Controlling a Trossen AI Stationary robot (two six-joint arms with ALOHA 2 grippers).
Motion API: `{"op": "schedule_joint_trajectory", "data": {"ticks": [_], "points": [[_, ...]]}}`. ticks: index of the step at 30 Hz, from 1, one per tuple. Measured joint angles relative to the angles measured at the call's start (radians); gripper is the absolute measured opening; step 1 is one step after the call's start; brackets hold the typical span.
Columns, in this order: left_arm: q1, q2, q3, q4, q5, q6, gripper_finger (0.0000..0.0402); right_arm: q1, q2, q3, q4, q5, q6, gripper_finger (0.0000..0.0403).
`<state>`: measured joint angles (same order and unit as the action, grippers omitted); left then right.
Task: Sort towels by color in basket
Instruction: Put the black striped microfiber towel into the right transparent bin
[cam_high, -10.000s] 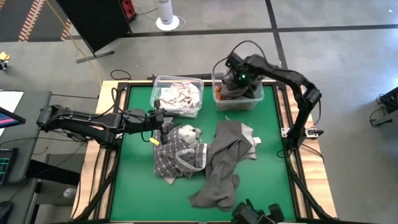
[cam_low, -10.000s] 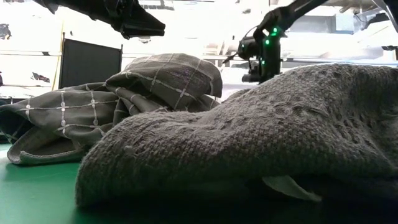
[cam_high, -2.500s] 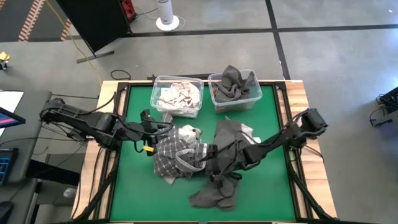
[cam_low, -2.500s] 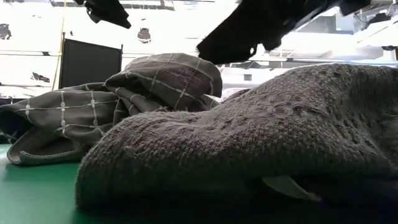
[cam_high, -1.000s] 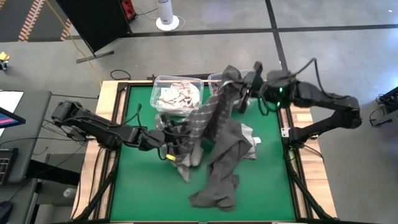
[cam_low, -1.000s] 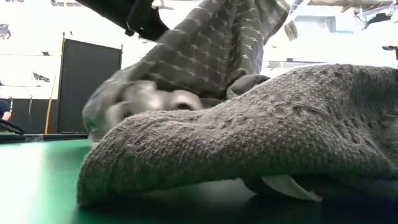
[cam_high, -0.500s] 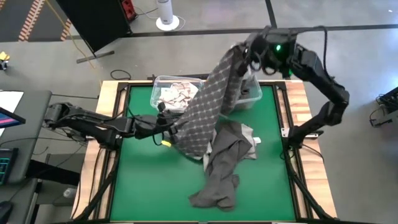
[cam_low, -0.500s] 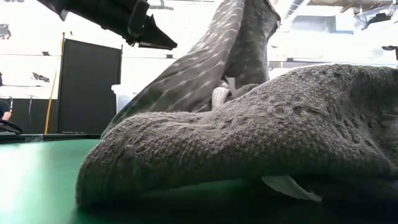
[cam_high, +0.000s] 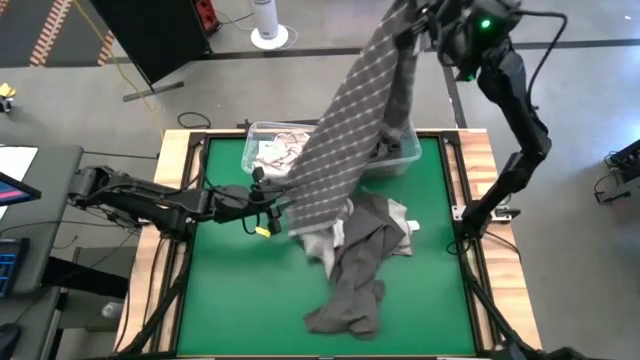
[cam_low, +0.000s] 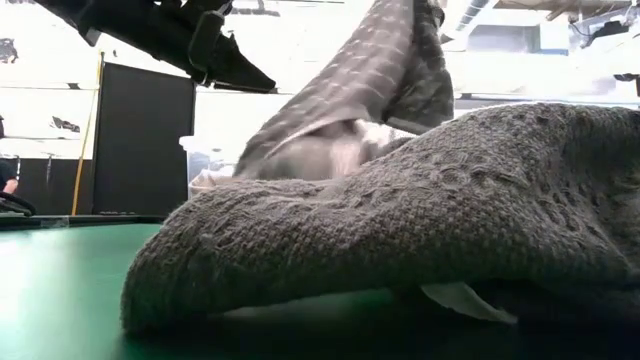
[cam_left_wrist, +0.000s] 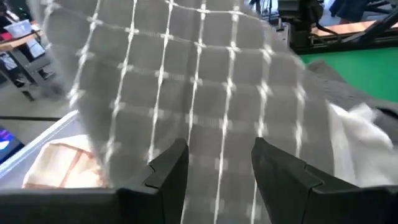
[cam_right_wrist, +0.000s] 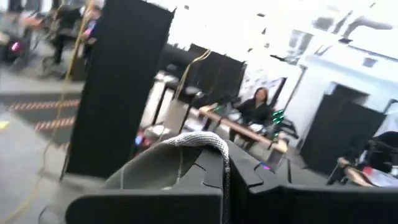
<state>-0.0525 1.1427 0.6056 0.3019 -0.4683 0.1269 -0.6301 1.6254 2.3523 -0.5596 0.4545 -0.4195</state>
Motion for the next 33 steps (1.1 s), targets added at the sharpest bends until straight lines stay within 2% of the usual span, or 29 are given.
{"op": "schedule_joint_trajectory", "data": {"ticks": [11, 16, 19, 25, 33], "points": [[0.001, -0.001, 0.000, -0.007, -0.002, 0.007, 0.0169, 0.016, -0.052, 0.003, 0.036, -0.030, -0.016, 0.0019], [0.001, -0.001, 0.000, -0.008, -0.004, 0.001, 0.0169, 0.040, -0.081, 0.003, -0.057, -0.023, -0.016, 0.0019], [0.001, -0.001, 0.000, -0.008, -0.004, -0.007, 0.0169, 0.063, -0.091, 0.001, -0.121, 0.032, -0.015, 0.0019], [0.001, -0.001, 0.000, -0.003, -0.005, -0.018, 0.0169, 0.069, -0.099, 0.003, -0.367, 0.106, 0.054, 0.0019], [0.001, -0.001, 0.000, 0.004, -0.006, -0.018, 0.0169, 0.056, 0.045, -0.001, -0.839, 0.115, 0.351, 0.0019]]}}
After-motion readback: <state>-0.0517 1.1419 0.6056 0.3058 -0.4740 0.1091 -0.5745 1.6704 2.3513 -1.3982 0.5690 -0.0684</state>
